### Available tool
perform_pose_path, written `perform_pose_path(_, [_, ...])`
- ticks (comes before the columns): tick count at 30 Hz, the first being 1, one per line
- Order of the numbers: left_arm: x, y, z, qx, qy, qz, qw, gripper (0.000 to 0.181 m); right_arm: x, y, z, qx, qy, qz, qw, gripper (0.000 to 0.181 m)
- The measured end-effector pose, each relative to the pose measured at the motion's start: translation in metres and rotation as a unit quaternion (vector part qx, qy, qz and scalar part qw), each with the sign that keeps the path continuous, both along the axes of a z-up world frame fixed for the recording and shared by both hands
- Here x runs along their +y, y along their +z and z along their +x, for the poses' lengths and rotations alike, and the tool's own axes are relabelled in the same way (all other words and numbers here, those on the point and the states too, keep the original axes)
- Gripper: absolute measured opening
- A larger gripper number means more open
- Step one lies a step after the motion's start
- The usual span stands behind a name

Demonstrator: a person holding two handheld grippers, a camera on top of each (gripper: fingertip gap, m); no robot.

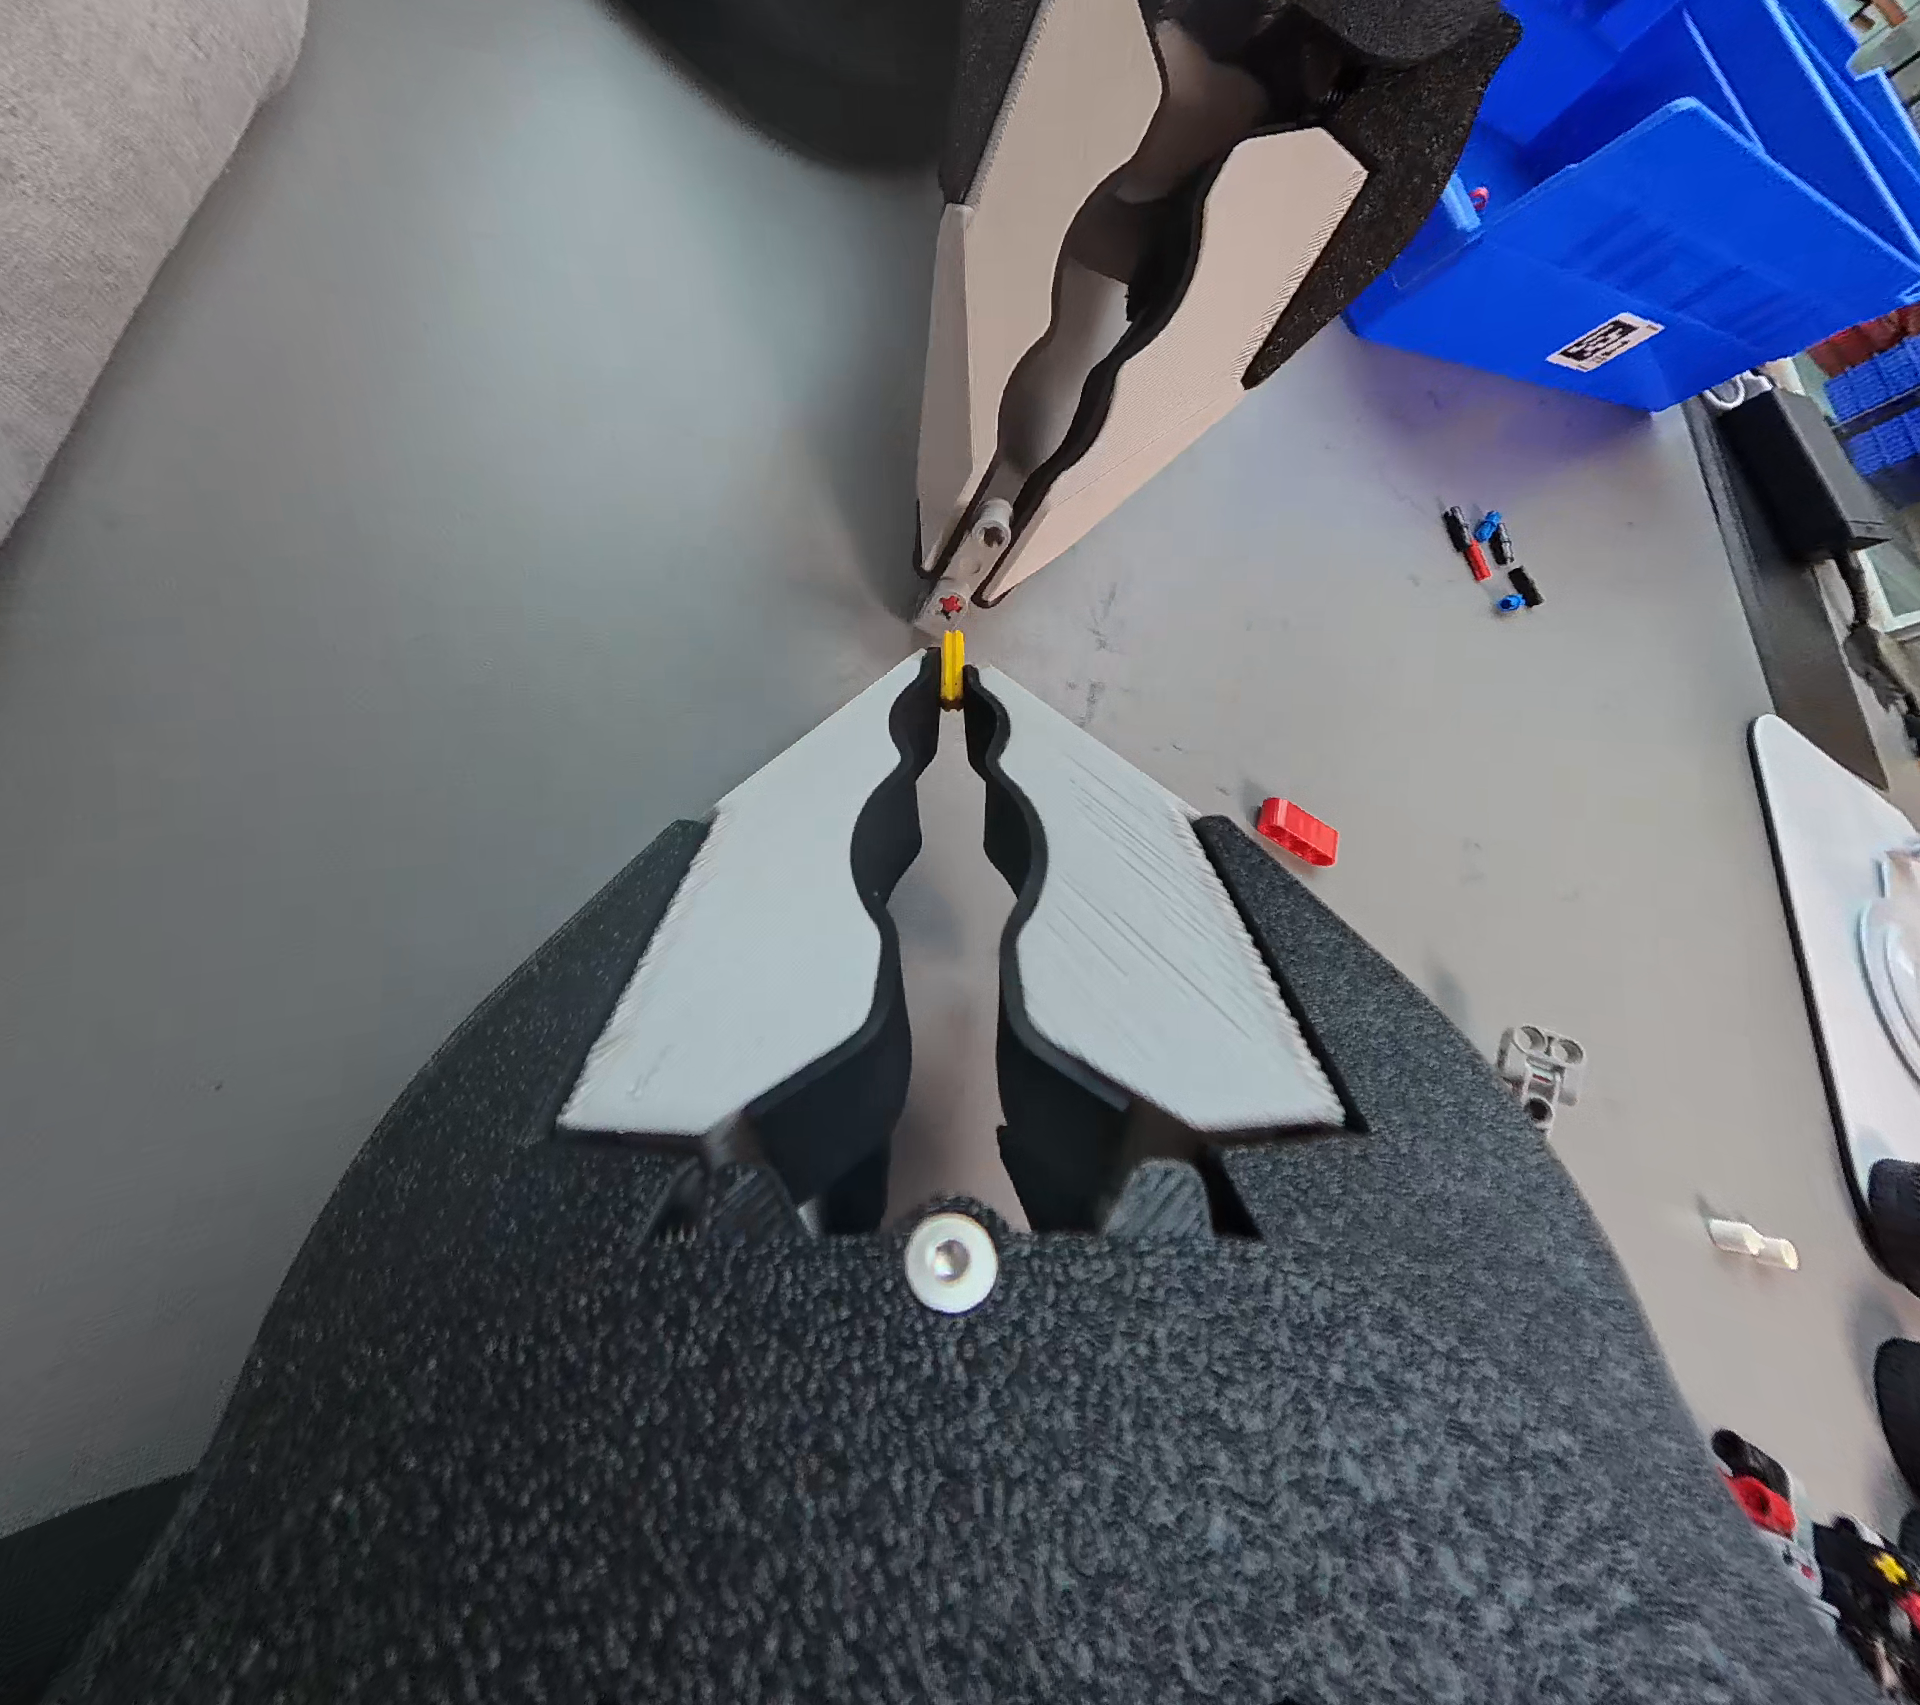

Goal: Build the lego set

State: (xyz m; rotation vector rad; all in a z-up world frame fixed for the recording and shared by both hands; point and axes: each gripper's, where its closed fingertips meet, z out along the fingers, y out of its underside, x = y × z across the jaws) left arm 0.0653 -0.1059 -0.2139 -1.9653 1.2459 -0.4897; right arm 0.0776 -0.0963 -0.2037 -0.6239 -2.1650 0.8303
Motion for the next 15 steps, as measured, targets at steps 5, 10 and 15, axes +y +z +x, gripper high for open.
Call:
perform_pose_path(5, [-0.005, -0.006, -0.012, 0.015, 0.012, -0.015, 1.0, 0.006, -0.004, 0.006, -0.005, 0.0, -0.005, -0.025, 1.0, 0.001])
perform_pose_path(10, [-0.005, -0.008, -0.014, 0.026, 0.02, -0.009, 0.999, 0.006, -0.007, 0.007, -0.009, -0.012, -0.007, -0.038, 0.999, 0.001])
perform_pose_path(15, [-0.001, -0.007, -0.009, 0.026, 0.025, -0.004, 0.999, 0.006, -0.008, 0.008, -0.011, -0.044, -0.012, -0.041, 0.998, 0.001])
